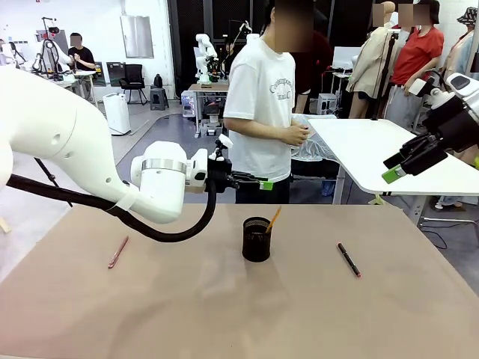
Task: Place the pens into the pen holder.
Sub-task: Pick up a writing instrument from the table and place it into the Pen holder.
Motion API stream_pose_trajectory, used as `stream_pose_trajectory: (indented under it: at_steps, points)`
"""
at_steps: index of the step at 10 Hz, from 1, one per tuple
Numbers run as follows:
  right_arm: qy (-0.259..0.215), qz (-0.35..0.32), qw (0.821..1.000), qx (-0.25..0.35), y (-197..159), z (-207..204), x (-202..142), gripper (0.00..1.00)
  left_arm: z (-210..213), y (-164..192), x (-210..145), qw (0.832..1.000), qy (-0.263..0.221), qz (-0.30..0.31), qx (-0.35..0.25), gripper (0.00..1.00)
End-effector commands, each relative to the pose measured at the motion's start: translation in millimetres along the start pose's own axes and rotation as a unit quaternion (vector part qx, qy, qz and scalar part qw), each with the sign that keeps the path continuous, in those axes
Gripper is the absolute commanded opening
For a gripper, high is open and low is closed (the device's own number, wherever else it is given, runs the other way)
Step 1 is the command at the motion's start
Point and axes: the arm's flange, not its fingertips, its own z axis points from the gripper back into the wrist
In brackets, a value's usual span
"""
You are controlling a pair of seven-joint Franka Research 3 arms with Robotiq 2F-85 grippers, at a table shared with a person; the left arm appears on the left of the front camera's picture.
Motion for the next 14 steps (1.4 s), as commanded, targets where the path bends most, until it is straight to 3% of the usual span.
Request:
stream_pose_trajectory:
  at_steps: [1,4,6,7,11,13,14]
  points:
    - [-0.006,-0.003,1.0,0.001,0.4,0.4,1.5,1.0,15.0,-9.7,4.0,1.0,-0.002,0.008,0.012,1.0]
    - [-0.006,-0.003,1.0,0.001,0.4,0.4,1.5,1.0,53.0,-19.1,28.2,0.998,0.045,-0.01,0.046,1.0]
    - [-0.006,-0.003,1.0,0.001,0.4,0.4,1.5,1.0,72.1,-32.6,38.8,0.996,0.09,0.015,-0.018,1.0]
    - [-0.006,-0.003,1.0,0.001,0.4,0.4,1.5,1.0,81.8,-38.7,43.0,0.992,0.123,0.006,-0.014,1.0]
    - [-0.006,-0.003,1.0,0.001,0.4,0.4,1.5,1.0,142.7,-52.4,75.1,0.977,0.201,-0.012,0.069,1.0]
    - [-0.006,-0.003,1.0,0.001,0.4,0.4,1.5,1.0,173.6,-58.6,91.7,0.959,0.267,0.009,0.093,1.0]
    - [-0.006,-0.003,1.0,0.001,0.4,0.4,1.5,1.0,182.2,-64.0,100.9,0.946,0.287,0.052,0.142,1.0]
